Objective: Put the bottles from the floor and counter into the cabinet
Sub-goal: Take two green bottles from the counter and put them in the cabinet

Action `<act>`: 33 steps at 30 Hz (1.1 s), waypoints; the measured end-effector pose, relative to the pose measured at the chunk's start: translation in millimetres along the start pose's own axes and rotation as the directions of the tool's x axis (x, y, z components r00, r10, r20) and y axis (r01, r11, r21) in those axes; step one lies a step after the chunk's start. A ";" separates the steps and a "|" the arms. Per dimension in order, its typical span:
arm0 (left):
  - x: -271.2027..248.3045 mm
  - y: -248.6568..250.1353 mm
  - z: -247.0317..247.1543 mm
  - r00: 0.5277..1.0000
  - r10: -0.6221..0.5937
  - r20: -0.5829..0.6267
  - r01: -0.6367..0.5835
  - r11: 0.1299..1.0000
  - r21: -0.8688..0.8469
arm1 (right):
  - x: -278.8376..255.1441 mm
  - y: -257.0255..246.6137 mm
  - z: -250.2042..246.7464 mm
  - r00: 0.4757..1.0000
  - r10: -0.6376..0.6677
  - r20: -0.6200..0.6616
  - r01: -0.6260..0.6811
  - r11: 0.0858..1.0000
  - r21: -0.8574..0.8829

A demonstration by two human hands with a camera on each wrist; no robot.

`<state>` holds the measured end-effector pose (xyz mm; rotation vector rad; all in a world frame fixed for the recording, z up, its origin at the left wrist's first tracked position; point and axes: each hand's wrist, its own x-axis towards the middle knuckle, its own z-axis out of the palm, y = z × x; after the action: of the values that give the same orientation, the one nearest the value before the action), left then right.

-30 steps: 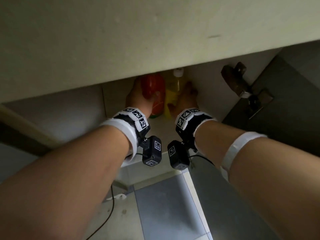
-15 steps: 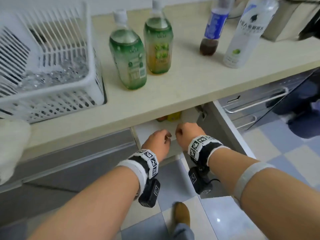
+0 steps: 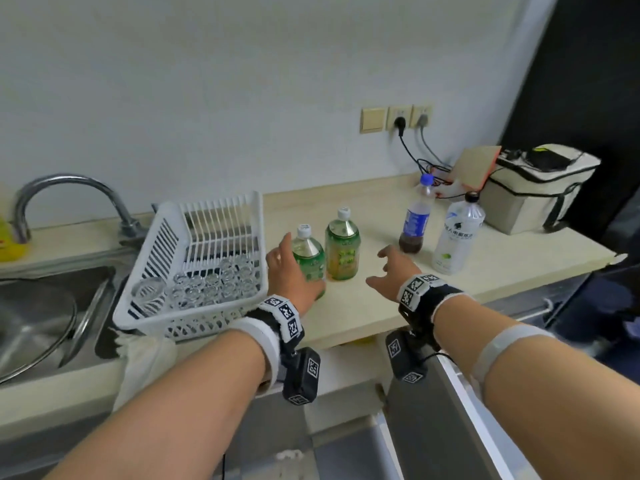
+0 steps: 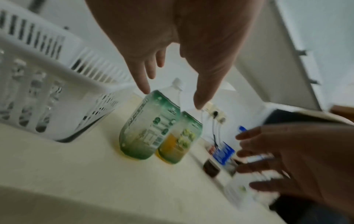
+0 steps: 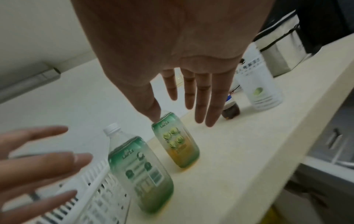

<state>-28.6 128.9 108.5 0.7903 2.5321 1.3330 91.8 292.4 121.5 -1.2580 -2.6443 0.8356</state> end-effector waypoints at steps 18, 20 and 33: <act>100.3 -60.1 51.3 0.998 -0.032 0.055 0.032 0.999 -0.002 | 141.8 -29.6 82.0 0.987 0.089 -0.132 -0.040 0.941 0.336; 96.5 -60.0 48.7 0.997 -0.002 0.080 0.003 1.000 -0.014 | 133.1 -26.0 79.5 0.988 0.087 -0.126 -0.042 0.946 0.321; -3.1 -38.6 45.3 0.879 0.242 0.411 -0.253 0.967 -0.029 | -49.0 38.9 89.2 0.847 0.395 -0.355 -0.124 0.797 0.591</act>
<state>-23.0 141.9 50.5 1.2864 2.1706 1.0555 123.0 237.0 33.1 -1.4456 -1.6951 1.0681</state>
